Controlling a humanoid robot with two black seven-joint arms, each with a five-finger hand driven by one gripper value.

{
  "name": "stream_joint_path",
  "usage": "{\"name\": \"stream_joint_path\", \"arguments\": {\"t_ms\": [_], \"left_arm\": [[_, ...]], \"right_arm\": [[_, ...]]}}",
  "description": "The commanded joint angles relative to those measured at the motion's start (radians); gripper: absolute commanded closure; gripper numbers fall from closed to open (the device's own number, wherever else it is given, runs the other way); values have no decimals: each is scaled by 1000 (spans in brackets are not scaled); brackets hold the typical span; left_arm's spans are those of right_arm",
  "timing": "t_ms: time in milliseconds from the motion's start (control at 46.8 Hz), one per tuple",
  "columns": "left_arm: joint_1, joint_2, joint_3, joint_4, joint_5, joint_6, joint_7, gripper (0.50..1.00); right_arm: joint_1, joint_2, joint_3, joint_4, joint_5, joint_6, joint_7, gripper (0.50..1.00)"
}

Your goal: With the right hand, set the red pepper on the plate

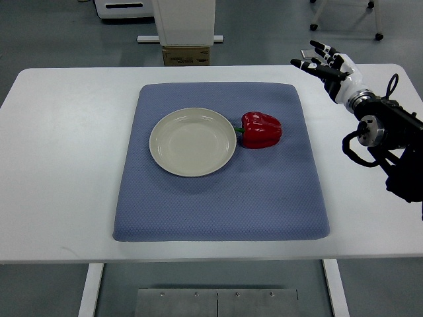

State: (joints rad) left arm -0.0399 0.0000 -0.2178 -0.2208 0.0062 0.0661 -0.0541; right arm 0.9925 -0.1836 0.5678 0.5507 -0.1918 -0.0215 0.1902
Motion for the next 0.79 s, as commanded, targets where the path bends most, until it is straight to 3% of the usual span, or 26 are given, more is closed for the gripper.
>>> {"name": "stream_joint_path", "arguments": {"t_ms": [0, 534, 770], "left_arm": [[0, 0, 0, 0, 1, 0, -1, 500], [0, 0, 0, 0, 0, 0, 0, 500], [0, 0, 0, 0, 0, 0, 0, 500]], "right_arm": [[0, -2, -3, 0, -1, 0, 0, 500], [8, -5, -25, 5, -3, 2, 2, 500], [35, -7, -104, 23, -60, 57, 40, 500]]}}
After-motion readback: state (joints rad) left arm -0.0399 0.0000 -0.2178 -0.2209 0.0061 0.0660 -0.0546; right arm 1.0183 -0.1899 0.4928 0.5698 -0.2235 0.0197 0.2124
